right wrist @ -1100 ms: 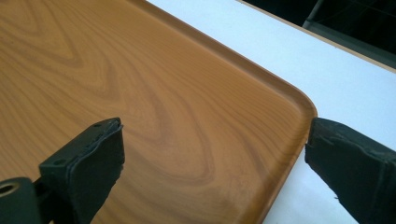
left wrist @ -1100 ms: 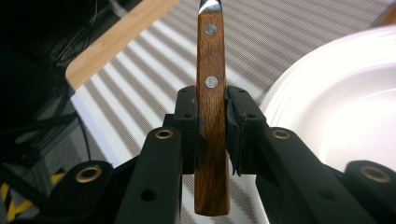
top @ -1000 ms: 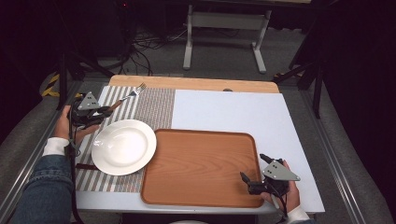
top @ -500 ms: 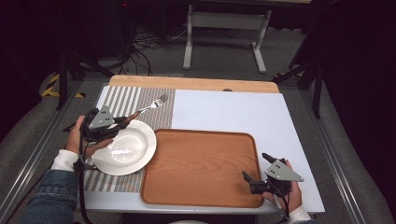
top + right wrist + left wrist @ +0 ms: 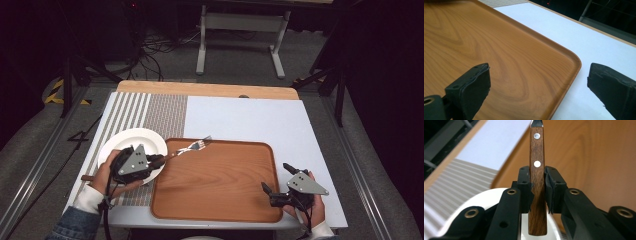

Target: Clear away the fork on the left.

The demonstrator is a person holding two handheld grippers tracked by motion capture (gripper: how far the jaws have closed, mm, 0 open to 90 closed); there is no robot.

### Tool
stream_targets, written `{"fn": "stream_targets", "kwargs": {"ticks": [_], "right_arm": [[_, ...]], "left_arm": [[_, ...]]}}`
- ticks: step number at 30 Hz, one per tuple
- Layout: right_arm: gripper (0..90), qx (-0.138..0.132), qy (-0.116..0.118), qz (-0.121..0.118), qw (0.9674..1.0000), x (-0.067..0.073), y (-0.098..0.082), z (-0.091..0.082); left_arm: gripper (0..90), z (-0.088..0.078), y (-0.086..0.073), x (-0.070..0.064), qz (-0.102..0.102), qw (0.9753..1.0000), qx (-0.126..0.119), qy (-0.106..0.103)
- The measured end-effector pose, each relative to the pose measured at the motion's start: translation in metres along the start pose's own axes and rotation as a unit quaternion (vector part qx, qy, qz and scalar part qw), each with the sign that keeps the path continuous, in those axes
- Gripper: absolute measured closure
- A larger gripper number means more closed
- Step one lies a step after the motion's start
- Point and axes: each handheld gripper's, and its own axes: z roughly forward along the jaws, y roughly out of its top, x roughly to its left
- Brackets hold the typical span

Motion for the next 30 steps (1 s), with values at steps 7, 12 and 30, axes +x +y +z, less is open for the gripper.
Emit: {"fn": "stream_targets", "kwargs": {"ticks": [7, 12, 30], "right_arm": [[5.6, -0.003, -0.002, 0.0, 1.0, 0.0, 0.0, -0.001], [5.6, -0.002, 0.0, -0.001, 1.0, 0.0, 0.0, -0.001], [5.6, -0.001, 0.002, -0.008, 1.0, 0.001, 0.001, -0.001]], "left_arm": [[76.1, 0.017, 0.004, -0.038, 0.016, 0.9986, 0.024, -0.045], [76.0, 0.027, 0.002, -0.055, 0.024, 0.9962, 0.041, -0.073], [75.2, 0.038, -0.018, -0.076, -0.009, 0.9928, 0.063, -0.101]]}}
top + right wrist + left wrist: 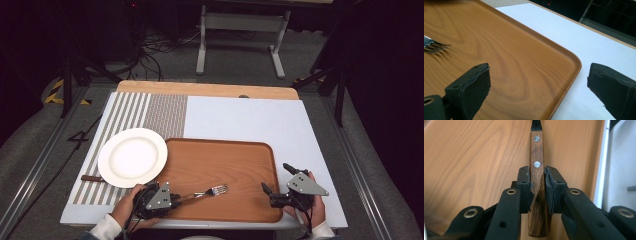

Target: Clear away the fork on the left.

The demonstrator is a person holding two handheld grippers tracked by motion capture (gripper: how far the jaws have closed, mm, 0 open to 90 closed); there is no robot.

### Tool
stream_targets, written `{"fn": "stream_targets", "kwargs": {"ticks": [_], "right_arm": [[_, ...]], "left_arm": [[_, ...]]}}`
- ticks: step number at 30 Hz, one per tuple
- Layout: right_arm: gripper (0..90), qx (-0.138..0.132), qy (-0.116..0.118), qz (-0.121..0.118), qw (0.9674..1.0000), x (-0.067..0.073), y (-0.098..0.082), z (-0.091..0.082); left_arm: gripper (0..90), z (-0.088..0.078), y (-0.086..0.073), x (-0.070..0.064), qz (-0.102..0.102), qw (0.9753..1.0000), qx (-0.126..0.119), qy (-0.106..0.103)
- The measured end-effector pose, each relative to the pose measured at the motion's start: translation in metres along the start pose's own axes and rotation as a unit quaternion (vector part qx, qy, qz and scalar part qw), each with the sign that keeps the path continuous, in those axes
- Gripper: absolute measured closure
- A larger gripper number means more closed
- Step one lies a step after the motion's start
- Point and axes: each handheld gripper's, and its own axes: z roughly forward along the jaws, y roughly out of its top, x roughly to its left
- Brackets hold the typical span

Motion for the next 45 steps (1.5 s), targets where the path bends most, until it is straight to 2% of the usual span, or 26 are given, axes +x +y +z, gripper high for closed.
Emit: {"fn": "stream_targets", "kwargs": {"ticks": [2, 7, 10, 12, 13, 14, 17, 20, 22, 24, 25, 27, 29, 31, 33, 36, 39, 43, 45], "right_arm": [[5.6, 0.0, 0.0, 0.0, 1.0, 0.0, 0.0, 0.0], [5.6, 0.0, 0.001, 0.0, 1.0, 0.0, 0.0, 0.0], [5.6, -0.002, 0.001, 0.001, 1.0, 0.0, 0.0, 0.0], [5.6, -0.001, 0.001, 0.001, 1.0, 0.0, 0.0, 0.0], [5.6, -0.001, 0.001, 0.001, 1.0, 0.0, 0.0, 0.0], [5.6, -0.002, 0.0, 0.002, 1.0, 0.0, 0.0, 0.001], [5.6, -0.002, 0.0, 0.003, 1.0, 0.0, 0.0, 0.001], [5.6, 0.0, 0.0, 0.002, 1.0, 0.0, 0.0, 0.001], [5.6, 0.0, 0.0, 0.002, 1.0, 0.0, 0.0, 0.001], [5.6, 0.001, 0.0, 0.002, 1.0, 0.0, 0.0, 0.002], [5.6, 0.001, 0.0, 0.002, 1.0, 0.0, -0.001, 0.002], [5.6, 0.001, 0.0, 0.003, 1.0, 0.0, -0.001, 0.002], [5.5, 0.002, 0.0, 0.004, 1.0, 0.0, -0.001, 0.002], [5.5, 0.003, 0.0, 0.005, 1.0, 0.0, -0.001, 0.002], [5.6, 0.003, 0.0, 0.004, 1.0, 0.0, -0.001, 0.002], [5.6, 0.004, 0.001, 0.005, 1.0, 0.0, -0.001, 0.003], [5.6, 0.004, 0.001, 0.006, 1.0, 0.0, -0.002, 0.003], [5.6, 0.004, 0.003, 0.005, 1.0, -0.001, -0.002, 0.003], [5.6, 0.005, 0.003, 0.005, 1.0, 0.0, -0.002, 0.003]], "left_arm": [[72.1, -0.003, -0.002, 0.0, -0.005, 0.9999, -0.012, -0.01], [63.5, -0.009, -0.004, 0.002, -0.014, 0.9996, -0.025, -0.006], [67.4, -0.013, -0.002, 0.006, -0.016, 0.9988, -0.044, -0.011], [71.6, -0.015, 0.001, 0.009, -0.014, 0.9985, -0.053, -0.006], [75.3, -0.015, 0.002, 0.01, -0.016, 0.9982, -0.055, -0.014], [76.9, -0.016, 0.003, 0.011, -0.013, 0.9981, -0.057, -0.018], [82.3, -0.016, 0.009, 0.013, 0.009, 0.998, -0.062, -0.008], [89.4, -0.014, 0.017, 0.016, 0.029, 0.9972, -0.067, -0.017], [89.6, -0.011, 0.023, 0.019, 0.036, 0.9959, -0.077, -0.03], [89.6, -0.007, 0.03, 0.02, 0.04, 0.9952, -0.083, -0.032], [89.8, -0.002, 0.035, 0.021, 0.046, 0.9941, -0.087, -0.047], [90.0, 0.004, 0.041, 0.02, 0.062, 0.9937, -0.079, -0.05], [90.0, 0.012, 0.049, 0.02, 0.078, 0.9922, -0.071, -0.066], [90.0, 0.02, 0.055, 0.019, 0.09, 0.9916, -0.058, -0.073], [90.0, 0.03, 0.062, 0.019, 0.102, 0.9895, -0.05, -0.089], [90.0, 0.042, 0.07, 0.018, 0.119, 0.9875, -0.026, -0.1], [90.0, 0.052, 0.073, 0.018, 0.124, 0.9858, -0.013, -0.112], [90.0, 0.063, 0.077, 0.018, 0.138, 0.9834, 0.008, -0.117], [90.0, 0.065, 0.077, 0.019, 0.138, 0.9835, 0.004, -0.117]]}}
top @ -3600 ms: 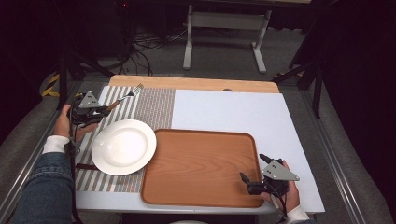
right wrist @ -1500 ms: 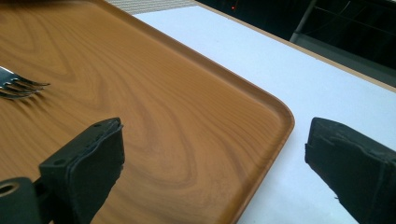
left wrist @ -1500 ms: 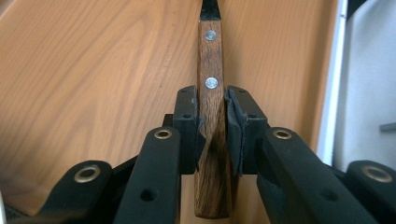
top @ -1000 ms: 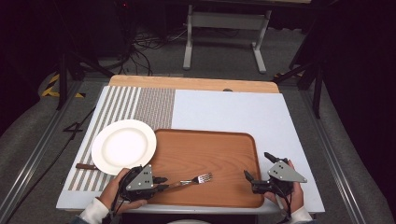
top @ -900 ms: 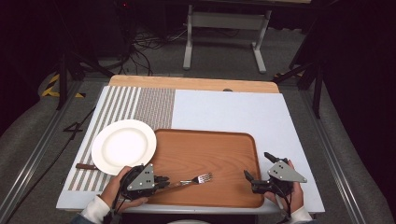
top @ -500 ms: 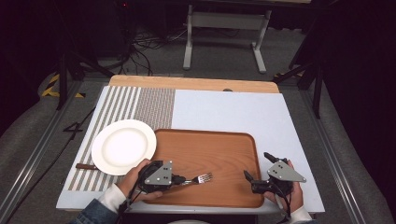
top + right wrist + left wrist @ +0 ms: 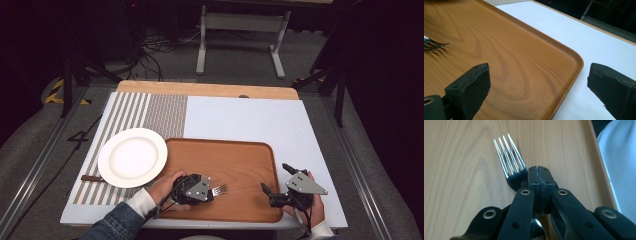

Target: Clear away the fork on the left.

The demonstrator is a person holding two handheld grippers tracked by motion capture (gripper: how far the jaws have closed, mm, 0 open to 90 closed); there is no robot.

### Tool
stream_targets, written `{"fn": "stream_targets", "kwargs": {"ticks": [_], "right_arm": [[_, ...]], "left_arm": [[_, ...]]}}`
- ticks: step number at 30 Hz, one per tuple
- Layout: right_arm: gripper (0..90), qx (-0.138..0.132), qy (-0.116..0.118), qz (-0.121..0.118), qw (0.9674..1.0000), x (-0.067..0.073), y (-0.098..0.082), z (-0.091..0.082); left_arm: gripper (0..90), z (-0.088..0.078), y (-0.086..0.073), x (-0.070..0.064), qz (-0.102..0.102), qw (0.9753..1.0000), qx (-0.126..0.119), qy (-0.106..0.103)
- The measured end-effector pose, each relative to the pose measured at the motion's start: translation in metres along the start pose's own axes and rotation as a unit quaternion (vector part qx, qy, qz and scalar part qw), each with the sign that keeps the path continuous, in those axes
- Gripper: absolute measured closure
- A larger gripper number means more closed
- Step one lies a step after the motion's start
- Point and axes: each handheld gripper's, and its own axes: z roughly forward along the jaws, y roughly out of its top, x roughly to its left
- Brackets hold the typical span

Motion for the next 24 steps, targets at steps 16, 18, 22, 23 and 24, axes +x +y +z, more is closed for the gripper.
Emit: {"fn": "stream_targets", "kwargs": {"ticks": [16, 18, 22, 23, 24], "right_arm": [[5.6, 0.006, 0.005, -0.003, 1.0, 0.001, -0.001, 0.001], [5.6, 0.007, 0.004, -0.006, 0.9999, 0.001, 0.0, 0.001], [5.6, 0.006, 0.004, -0.004, 1.0, 0.0, 0.0, 0.001], [5.6, 0.006, 0.004, -0.003, 1.0, 0.001, 0.0, 0.001], [5.6, 0.006, 0.004, -0.004, 1.0, 0.001, 0.0, 0.001]], "left_arm": [[89.8, -0.01, -0.011, 0.021, -0.046, 0.995, 0.043, 0.077], [89.8, -0.014, -0.015, 0.024, -0.058, 0.993, 0.053, 0.089], [89.7, -0.02, -0.022, 0.029, -0.07, 0.9894, 0.069, 0.107], [89.6, -0.021, -0.024, 0.03, -0.074, 0.9887, 0.071, 0.11], [89.6, -0.023, -0.026, 0.031, -0.079, 0.9877, 0.073, 0.114]]}}
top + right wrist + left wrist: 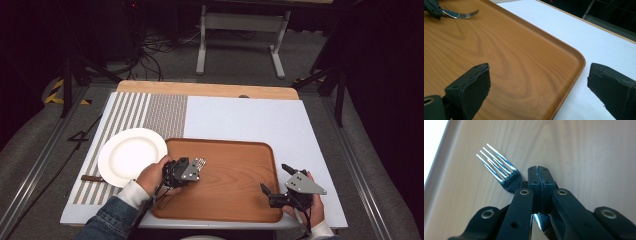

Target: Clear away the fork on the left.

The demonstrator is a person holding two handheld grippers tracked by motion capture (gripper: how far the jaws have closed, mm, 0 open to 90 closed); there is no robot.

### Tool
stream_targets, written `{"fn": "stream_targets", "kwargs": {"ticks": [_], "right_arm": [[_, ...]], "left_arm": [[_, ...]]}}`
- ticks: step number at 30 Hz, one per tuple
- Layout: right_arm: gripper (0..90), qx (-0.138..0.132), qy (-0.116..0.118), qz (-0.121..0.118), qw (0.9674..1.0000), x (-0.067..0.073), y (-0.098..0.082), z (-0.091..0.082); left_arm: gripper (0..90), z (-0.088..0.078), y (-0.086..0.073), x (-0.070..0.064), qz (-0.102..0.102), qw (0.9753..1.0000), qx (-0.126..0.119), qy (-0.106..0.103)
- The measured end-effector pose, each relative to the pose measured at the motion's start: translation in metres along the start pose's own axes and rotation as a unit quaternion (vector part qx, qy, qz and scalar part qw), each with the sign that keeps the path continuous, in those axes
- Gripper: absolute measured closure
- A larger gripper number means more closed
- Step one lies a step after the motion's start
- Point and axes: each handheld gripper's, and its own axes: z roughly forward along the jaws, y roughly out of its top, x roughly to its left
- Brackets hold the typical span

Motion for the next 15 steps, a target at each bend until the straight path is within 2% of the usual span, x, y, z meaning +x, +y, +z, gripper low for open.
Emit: {"fn": "stream_targets", "kwargs": {"ticks": [3, 7, 15], "right_arm": [[5.6, 0.002, 0.0, -0.003, 1.0, 0.0, 0.0, 0.0], [5.6, 0.002, 0.001, 0.0, 1.0, 0.001, 0.0, 0.0], [5.6, 0.004, 0.002, -0.004, 1.0, 0.001, 0.0, 0.001]], "left_arm": [[89.6, -0.002, -0.004, 0.004, -0.011, 0.9999, 0.006, 0.005], [89.5, -0.005, -0.007, 0.006, -0.014, 0.9995, 0.021, 0.017], [89.4, -0.011, -0.016, 0.013, -0.026, 0.9989, 0.036, 0.017]]}}
